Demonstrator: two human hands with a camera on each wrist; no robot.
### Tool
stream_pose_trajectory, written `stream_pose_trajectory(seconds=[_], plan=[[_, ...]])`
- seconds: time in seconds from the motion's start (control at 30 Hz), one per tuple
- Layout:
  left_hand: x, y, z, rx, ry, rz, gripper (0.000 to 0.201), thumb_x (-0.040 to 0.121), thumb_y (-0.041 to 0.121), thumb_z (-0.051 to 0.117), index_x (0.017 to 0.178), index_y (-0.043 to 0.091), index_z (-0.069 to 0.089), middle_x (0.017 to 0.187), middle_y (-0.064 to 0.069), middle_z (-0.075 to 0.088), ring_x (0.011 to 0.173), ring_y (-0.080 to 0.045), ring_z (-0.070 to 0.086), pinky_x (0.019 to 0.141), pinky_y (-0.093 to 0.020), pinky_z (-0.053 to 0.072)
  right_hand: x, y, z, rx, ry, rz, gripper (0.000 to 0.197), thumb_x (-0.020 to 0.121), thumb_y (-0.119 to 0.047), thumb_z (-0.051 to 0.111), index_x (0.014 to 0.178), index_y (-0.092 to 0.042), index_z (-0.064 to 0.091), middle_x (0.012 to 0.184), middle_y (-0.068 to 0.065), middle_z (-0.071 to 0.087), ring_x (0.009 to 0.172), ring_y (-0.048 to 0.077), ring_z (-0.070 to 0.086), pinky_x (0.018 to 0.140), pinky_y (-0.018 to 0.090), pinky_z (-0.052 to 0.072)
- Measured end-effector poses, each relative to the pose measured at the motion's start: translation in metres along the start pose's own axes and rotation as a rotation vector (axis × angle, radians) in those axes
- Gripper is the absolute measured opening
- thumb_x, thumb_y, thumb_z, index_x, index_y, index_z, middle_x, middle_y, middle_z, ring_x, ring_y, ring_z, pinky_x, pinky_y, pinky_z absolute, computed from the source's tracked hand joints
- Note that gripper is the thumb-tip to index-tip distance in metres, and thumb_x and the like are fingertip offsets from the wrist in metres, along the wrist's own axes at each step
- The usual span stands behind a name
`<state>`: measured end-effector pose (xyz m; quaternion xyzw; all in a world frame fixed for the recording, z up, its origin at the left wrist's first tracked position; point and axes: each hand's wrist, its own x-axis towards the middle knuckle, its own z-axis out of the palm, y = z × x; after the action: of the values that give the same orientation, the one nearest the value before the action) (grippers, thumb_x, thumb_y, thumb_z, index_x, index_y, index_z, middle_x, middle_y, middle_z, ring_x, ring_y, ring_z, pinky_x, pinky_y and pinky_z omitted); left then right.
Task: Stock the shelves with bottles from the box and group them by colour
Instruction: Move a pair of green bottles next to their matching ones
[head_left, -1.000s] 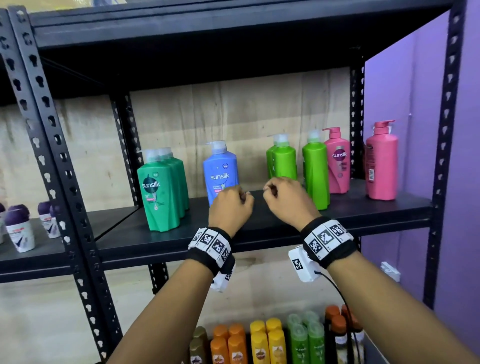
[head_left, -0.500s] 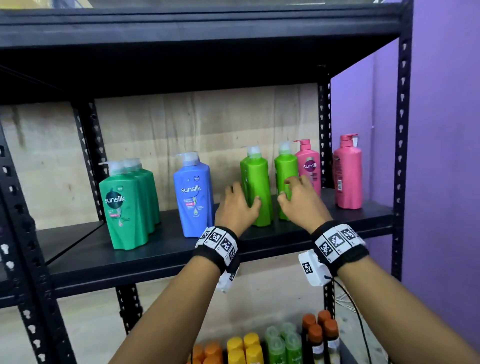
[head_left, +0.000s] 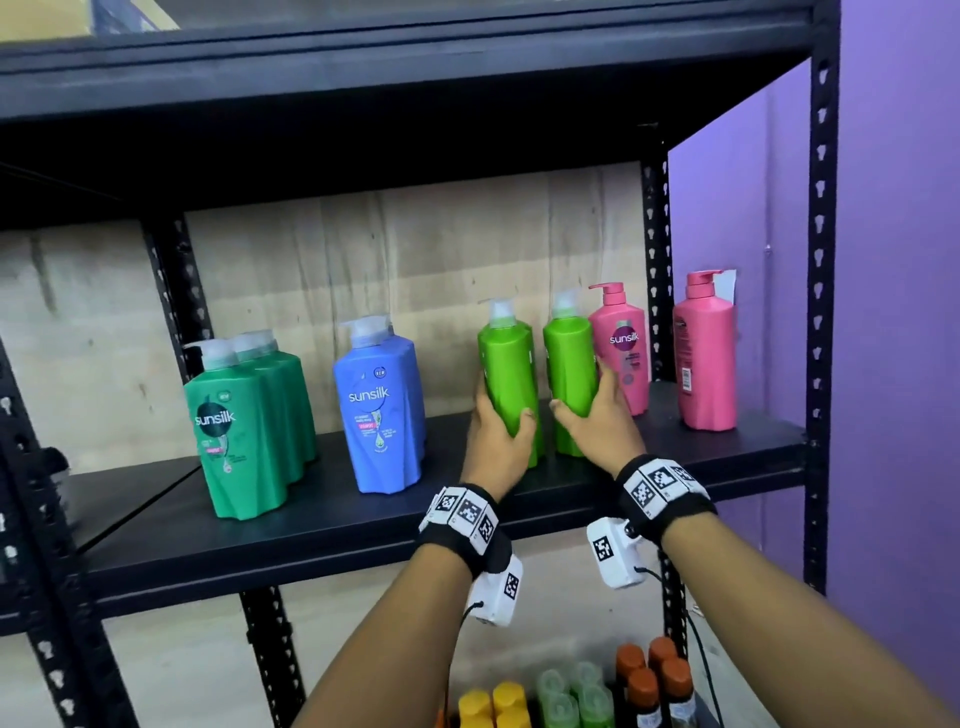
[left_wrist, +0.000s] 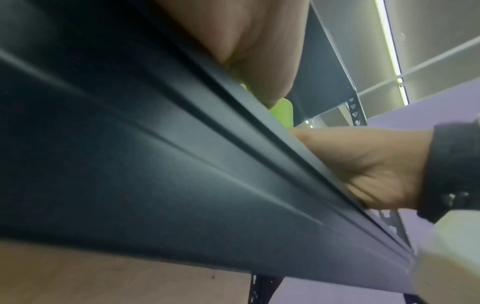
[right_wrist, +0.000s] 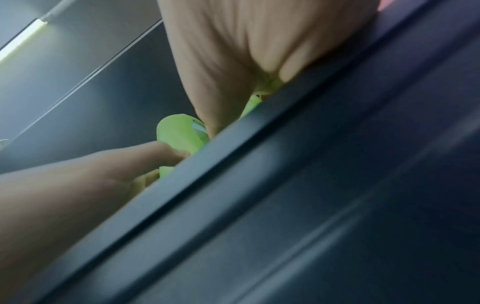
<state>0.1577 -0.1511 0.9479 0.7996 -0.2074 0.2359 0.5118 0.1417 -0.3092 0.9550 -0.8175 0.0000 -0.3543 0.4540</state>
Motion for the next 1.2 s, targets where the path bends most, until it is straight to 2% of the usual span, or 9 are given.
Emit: stream_pose_trajectory(seconds=[0.13,0.27,0.33,0.47,0.57,0.7,0.83,1.07,1.2], plan=[[-0.005,-0.001,0.0,0.041,0.128,0.047,0.085,0.09,0.03,0.07,0.157,0.016,0.02,0.149,-0.011,0.048,0.132,-0.028,0.049,0.11,-0.037,0.041,0.009,0.006,-0.004,0.081,-0.074,0.032,0.086,0.079,-0.041,0.073,0.149,-0.026,0.024,0.136,-0.002,0.052,0.117,0.015,0.052,0.099,0.029,0.04],[-0.012,0.002,-0.005,0.111,0.296,0.004,0.098,0.076,0.044,0.078,0.154,0.021,0.023,0.148,-0.005,0.043,0.134,-0.023,0.044,0.112,-0.036,0.038,0.006,0.011,-0.004,0.362,-0.128,0.065,0.075,0.071,-0.041,0.065,0.137,-0.035,0.03,0.134,-0.007,0.057,0.113,0.014,0.06,0.103,0.043,0.049],[-0.012,0.005,-0.006,0.141,0.324,-0.021,0.104,0.074,0.051,0.079,0.155,0.026,0.02,0.15,-0.003,0.04,0.133,-0.022,0.044,0.113,-0.042,0.036,0.004,0.012,-0.005,0.433,-0.153,0.073,0.068,0.07,-0.041,0.062,0.131,-0.035,0.033,0.129,-0.007,0.059,0.112,0.017,0.062,0.103,0.047,0.049],[-0.008,0.006,-0.005,0.108,0.294,-0.105,0.1,0.076,0.069,0.066,0.155,0.037,0.014,0.155,0.001,0.035,0.14,-0.02,0.038,0.114,-0.052,0.023,0.003,0.015,-0.008,0.444,-0.19,0.08,0.059,0.072,-0.041,0.057,0.128,-0.037,0.041,0.117,-0.006,0.066,0.105,0.016,0.064,0.099,0.045,0.05],[-0.002,0.003,-0.006,-0.07,0.187,-0.167,0.099,0.071,0.07,0.057,0.154,0.046,0.008,0.158,0.005,0.035,0.143,-0.018,0.038,0.12,-0.055,0.017,0.003,0.016,-0.01,0.444,-0.198,0.075,0.053,0.074,-0.04,0.053,0.126,-0.035,0.046,0.117,-0.004,0.066,0.107,0.017,0.063,0.097,0.044,0.051],[0.0,0.002,-0.007,-0.175,0.095,-0.214,0.09,0.068,0.061,0.056,0.146,0.058,0.011,0.14,0.012,0.054,0.128,-0.023,0.055,0.114,-0.049,0.036,0.006,0.018,-0.011,0.458,-0.217,0.089,0.049,0.076,-0.042,0.048,0.125,-0.034,0.05,0.115,-0.006,0.067,0.107,0.018,0.063,0.1,0.048,0.05],[-0.002,-0.001,-0.004,-0.183,0.142,-0.12,0.095,0.07,0.058,0.07,0.148,0.043,0.018,0.141,0.014,0.052,0.125,-0.005,0.054,0.113,-0.037,0.041,0.005,0.02,-0.012,0.472,-0.212,0.086,0.052,0.072,-0.049,0.052,0.123,-0.038,0.046,0.117,-0.008,0.066,0.109,0.017,0.063,0.102,0.05,0.049],[-0.002,-0.004,-0.001,0.033,0.255,-0.161,0.115,0.051,0.085,0.076,0.143,0.039,0.024,0.141,0.004,0.044,0.135,-0.017,0.044,0.116,-0.042,0.037,-0.002,0.025,-0.01,0.305,-0.123,-0.08,0.083,0.068,-0.05,0.083,0.133,-0.032,0.035,0.133,0.001,0.045,0.115,0.013,0.053,0.105,0.039,0.046],[-0.002,-0.005,-0.001,0.089,0.277,-0.183,0.11,0.049,0.086,0.074,0.137,0.035,0.033,0.131,0.001,0.044,0.13,-0.024,0.047,0.113,-0.043,0.039,0.001,0.027,-0.007,0.272,-0.195,-0.065,0.105,0.064,-0.076,0.076,0.148,-0.037,0.027,0.136,-0.002,0.033,0.123,0.006,0.042,0.111,0.028,0.034]])
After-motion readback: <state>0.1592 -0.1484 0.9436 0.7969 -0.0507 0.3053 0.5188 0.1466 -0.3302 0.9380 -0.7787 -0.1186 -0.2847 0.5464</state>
